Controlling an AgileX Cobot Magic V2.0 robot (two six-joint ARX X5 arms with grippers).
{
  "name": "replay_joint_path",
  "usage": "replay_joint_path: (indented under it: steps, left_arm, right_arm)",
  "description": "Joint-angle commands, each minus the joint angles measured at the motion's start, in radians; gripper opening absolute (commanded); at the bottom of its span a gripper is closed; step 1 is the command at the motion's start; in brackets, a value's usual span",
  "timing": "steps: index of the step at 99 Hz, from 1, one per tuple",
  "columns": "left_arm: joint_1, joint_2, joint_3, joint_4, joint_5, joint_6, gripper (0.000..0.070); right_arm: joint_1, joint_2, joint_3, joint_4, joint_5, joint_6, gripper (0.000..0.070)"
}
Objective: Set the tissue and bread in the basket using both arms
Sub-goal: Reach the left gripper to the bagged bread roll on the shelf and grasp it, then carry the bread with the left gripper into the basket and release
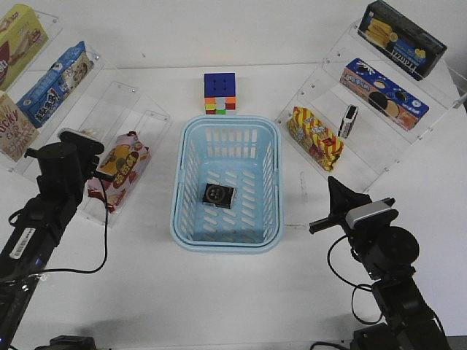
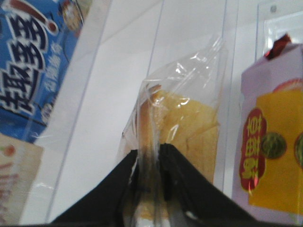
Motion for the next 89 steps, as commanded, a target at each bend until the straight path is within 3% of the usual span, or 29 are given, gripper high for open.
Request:
replay_joint_path:
  steps: [1,11,29,37,48,52,57,65,69,82,89]
  left_arm:
    - [-0.026,-0.039,0.089,0.008,0.031,-0.042,0.0]
    - [-0.066,-0.074,0.192,-0.063,0.181,-0.152,0.0]
    - [-0.132,-0.103,0.274,-0.08,0.668,-0.43,0.0]
    - [-0.179,-0.086,0.273,-0.097,0.795,-0.508,0.0]
    - [-0.275,-0.034,0.273,-0.177,0.822,-0.51,0.0004]
    - [-0.309,-0.01,0.273,-0.203,0.822,-0.499,0.0034]
    - [-0.345,0.021,0.273,-0.225,0.822,-0.495,0.0157]
    - [-0.381,0.063,0.273,-0.227,0.822,-0.497,0.0441]
    - [-0.389,0.075,0.273,-0.223,0.822,-0.497,0.0521]
    - [-0.389,0.076,0.276,-0.213,0.797,-0.497,0.0515]
    - [-0.375,0.056,0.29,-0.231,0.737,-0.496,0.0427]
  right_arm:
    - [0.002,0.003,0.011,0.01,0.0,0.011,0.0003]
    - [0.002,0.003,0.011,0.01,0.0,0.011,0.0003]
    - [0.002,0.003,0.011,0.01,0.001,0.011,0.0003]
    - [0.002,0.003,0.011,0.01,0.001,0.011,0.0003]
    - [0.002,0.003,0.011,0.01,0.001,0.011,0.0003]
    - [0.002,0.003,0.011,0.01,0.001,0.011,0.0003]
    - [0.002,0.003,0.011,0.01,0.0,0.011,0.0003]
    - [0.002,0.003,0.011,0.01,0.0,0.011,0.0003]
    - [0.002,0.003,0.011,0.01,0.0,0.011,0.0003]
    - [0.002,0.003,0.011,0.01,0.002,0.01,0.0003]
    - [0.001,0.003,0.011,0.01,0.015,0.01,0.0003]
